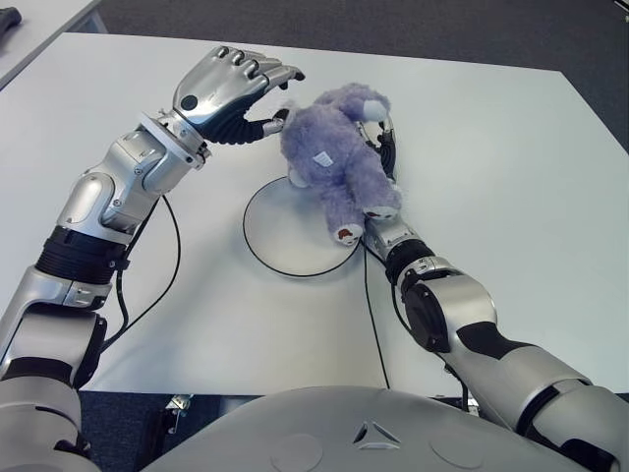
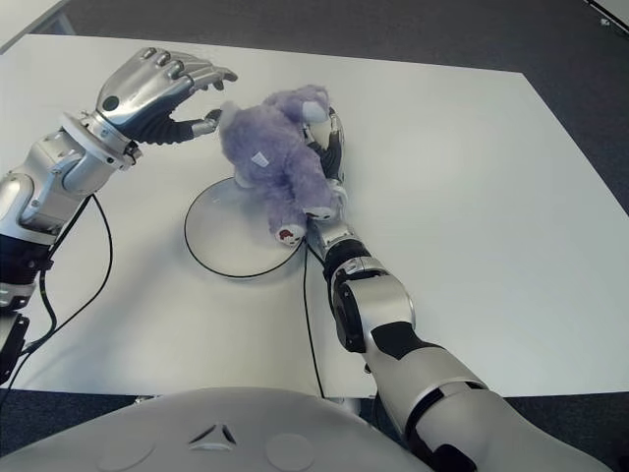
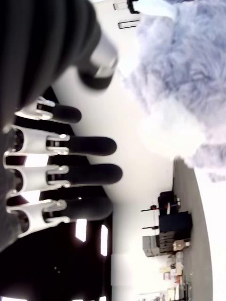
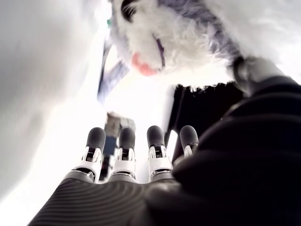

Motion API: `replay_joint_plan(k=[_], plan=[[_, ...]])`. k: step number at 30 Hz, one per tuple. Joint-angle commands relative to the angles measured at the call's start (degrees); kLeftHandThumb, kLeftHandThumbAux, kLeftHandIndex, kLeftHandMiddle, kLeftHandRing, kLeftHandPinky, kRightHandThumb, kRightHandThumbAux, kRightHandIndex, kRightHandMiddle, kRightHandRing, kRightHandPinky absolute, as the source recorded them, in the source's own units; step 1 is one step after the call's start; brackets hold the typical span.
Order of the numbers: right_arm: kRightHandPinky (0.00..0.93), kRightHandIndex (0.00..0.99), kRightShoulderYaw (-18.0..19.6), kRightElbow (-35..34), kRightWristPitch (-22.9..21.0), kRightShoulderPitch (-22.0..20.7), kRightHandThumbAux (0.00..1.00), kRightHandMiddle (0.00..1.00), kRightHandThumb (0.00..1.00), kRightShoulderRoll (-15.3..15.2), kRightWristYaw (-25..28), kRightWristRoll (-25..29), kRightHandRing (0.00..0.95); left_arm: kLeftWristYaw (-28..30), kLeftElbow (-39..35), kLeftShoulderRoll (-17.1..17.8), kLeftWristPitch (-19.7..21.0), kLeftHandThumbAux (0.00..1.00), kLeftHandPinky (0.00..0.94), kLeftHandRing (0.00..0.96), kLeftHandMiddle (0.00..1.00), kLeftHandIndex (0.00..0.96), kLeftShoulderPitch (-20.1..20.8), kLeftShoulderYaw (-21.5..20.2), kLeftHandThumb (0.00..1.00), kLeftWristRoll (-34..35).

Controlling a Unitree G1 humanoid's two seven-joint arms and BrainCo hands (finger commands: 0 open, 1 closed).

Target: Put the doll into the plate.

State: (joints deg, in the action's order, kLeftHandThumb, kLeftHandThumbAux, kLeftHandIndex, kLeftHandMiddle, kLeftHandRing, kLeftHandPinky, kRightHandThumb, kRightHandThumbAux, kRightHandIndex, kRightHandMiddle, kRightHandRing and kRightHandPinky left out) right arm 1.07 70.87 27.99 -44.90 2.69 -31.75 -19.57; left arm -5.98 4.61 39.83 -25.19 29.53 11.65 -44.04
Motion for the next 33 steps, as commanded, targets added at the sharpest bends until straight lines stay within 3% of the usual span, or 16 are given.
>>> replay_joint_plan(k=[1, 10, 12, 18, 22, 25, 28, 30, 33], plan=[[0.0, 0.0, -2.4, 7.9, -4.5, 12.7, 0.337, 0.0, 0.41, 1.1, -0.2, -2.3, 0.0, -1.9, 2.6, 1.0, -0.3, 0.407, 0.375, 0.368, 0.325, 0.167, -3.3, -0.7, 0.429, -1.6], [0.0, 0.0, -4.6, 8.2, -6.7, 12.5, 0.287, 0.0, 0.408, 0.4, 2.6, -3.2, 0.0, -1.7, 6.0, -0.8, 0.1, 0.41, 0.451, 0.385, 0.326, 0.163, -5.1, 0.1, 0.429, 0.4], [0.0, 0.0, -5.0, 8.2, -6.8, 12.4, 0.276, 0.0, 0.398, 0.3, 3.2, -3.3, 0.0, -3.7, 9.7, -2.8, -0.2, 0.4, 0.379, 0.346, 0.29, 0.145, -5.7, 1.2, 0.416, 0.5], [0.0, 0.0, -5.7, 8.3, -6.8, 12.4, 0.272, 0.0, 0.385, 0.0, 5.1, -3.4, 0.0, -0.5, 13.0, -5.7, 1.1, 0.386, 0.319, 0.271, 0.199, 0.095, -5.9, 1.5, 0.429, 4.5], [0.0, 0.0, -5.5, 8.2, -6.0, 12.8, 0.303, 0.0, 0.383, -0.1, 6.5, -2.6, 0.0, -2.3, 19.6, -9.5, 1.7, 0.358, 0.266, 0.19, 0.107, 0.028, -4.8, 3.0, 0.453, 4.7], [0.069, 0.0, -4.5, 8.2, -5.6, 12.9, 0.349, 0.0, 0.374, 0.0, 8.6, -1.3, 0.0, -3.2, 22.7, -11.3, 1.9, 0.328, 0.193, 0.141, 0.062, 0.001, -4.4, 2.9, 0.456, 5.7], [0.096, 0.0, -2.5, 7.9, -4.1, 13.2, 0.395, 0.0, 0.344, 0.3, 11.6, 1.0, 0.003, -5.0, 32.7, -15.8, 2.0, 0.293, 0.16, 0.118, 0.055, 0.0, -2.0, 2.2, 0.453, 8.3], [0.098, 0.0, -1.6, 7.6, -2.2, 13.4, 0.463, 0.018, 0.244, 0.8, 12.3, 2.3, 0.031, -6.8, 42.2, -19.2, 1.5, 0.271, 0.092, 0.09, 0.058, 0.0, 0.7, 1.5, 0.424, 10.0], [0.092, 0.0, 1.9, 6.8, -0.7, 12.4, 0.492, 0.032, 0.194, 3.1, 17.4, 7.0, 0.043, -7.7, 51.1, -23.2, 1.2, 0.279, 0.032, 0.043, 0.029, 0.0, 2.6, 0.2, 0.395, 12.7]])
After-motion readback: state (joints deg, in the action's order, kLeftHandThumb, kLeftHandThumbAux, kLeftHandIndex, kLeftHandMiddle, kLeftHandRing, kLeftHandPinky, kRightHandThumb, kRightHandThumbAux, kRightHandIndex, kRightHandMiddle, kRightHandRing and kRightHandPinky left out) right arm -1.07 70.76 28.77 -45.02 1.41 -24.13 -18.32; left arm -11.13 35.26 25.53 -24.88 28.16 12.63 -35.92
